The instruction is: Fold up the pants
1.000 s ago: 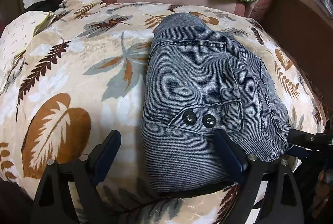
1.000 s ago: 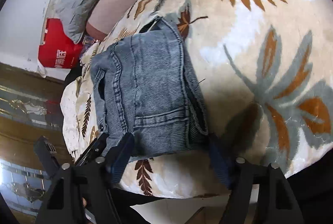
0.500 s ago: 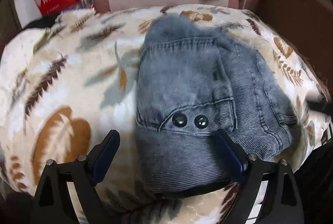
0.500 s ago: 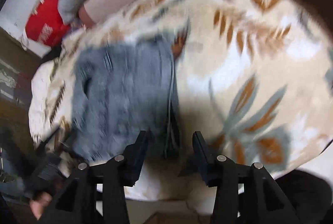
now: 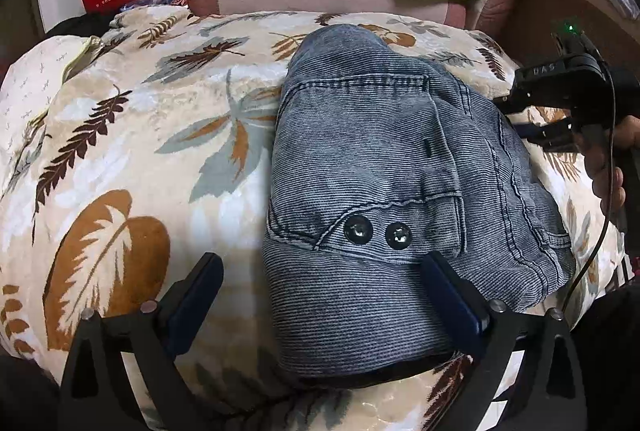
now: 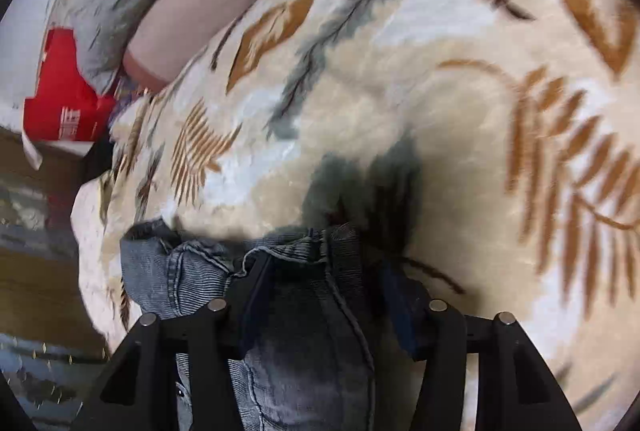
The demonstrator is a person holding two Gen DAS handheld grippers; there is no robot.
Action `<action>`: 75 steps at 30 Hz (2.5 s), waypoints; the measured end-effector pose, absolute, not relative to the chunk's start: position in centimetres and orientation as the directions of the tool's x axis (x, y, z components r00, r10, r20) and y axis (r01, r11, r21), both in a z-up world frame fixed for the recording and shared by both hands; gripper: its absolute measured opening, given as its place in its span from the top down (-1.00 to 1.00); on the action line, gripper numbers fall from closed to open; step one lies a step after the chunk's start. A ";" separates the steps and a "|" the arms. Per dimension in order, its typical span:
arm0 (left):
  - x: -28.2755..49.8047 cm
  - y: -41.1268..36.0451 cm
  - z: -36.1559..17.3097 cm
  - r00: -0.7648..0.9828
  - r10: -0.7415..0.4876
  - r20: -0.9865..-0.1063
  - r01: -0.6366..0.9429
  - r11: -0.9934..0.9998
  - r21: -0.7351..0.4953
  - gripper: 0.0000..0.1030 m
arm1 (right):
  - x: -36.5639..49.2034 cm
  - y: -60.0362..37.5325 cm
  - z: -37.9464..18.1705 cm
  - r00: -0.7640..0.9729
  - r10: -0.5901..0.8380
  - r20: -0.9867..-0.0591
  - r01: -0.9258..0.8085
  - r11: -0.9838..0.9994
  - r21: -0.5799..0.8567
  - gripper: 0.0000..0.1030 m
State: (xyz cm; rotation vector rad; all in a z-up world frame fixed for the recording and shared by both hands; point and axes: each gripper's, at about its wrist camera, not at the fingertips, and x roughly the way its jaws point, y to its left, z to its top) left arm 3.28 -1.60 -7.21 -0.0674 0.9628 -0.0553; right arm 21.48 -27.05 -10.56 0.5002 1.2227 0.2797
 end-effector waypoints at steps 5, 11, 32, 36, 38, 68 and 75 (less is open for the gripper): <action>3.3 -1.5 -7.4 0.575 -0.081 -0.814 0.012 0.996 -0.091 -0.96 | 21.0 -25.9 -10.1 0.383 0.251 -0.889 0.012 0.961 0.276 0.80; 3.3 -1.5 -7.3 0.572 -0.072 -0.817 0.009 0.997 -0.082 -0.96 | 20.2 -22.7 -9.9 0.457 0.082 -0.886 -0.035 0.997 0.074 0.72; 3.2 -1.6 -7.1 0.570 -0.065 -0.819 -0.002 0.997 -0.080 -0.96 | 16.9 -16.9 -6.3 0.546 0.025 -0.837 -0.199 0.975 -0.100 -0.09; 3.2 -1.7 -6.9 0.570 -0.061 -0.819 -0.001 0.997 -0.075 -0.96 | 14.1 -21.6 -5.4 0.548 0.155 -0.822 -0.138 0.986 0.094 -0.27; 3.1 -1.5 -6.4 0.573 -0.077 -0.816 -0.003 0.995 -0.096 -0.95 | 12.2 -24.1 -5.4 0.546 0.225 -0.807 -0.109 0.974 0.198 -0.28; 11.3 5.1 -7.3 0.475 -0.488 -0.732 -0.118 0.789 -0.602 -0.95 | 12.3 -28.3 -10.9 0.317 0.613 -0.724 -0.015 0.766 0.643 -0.36; 12.8 4.0 -8.9 0.430 -0.521 -0.737 -0.097 0.785 -0.612 -0.93 | 13.3 -28.0 -12.1 0.294 0.630 -0.719 0.007 0.751 0.660 -0.37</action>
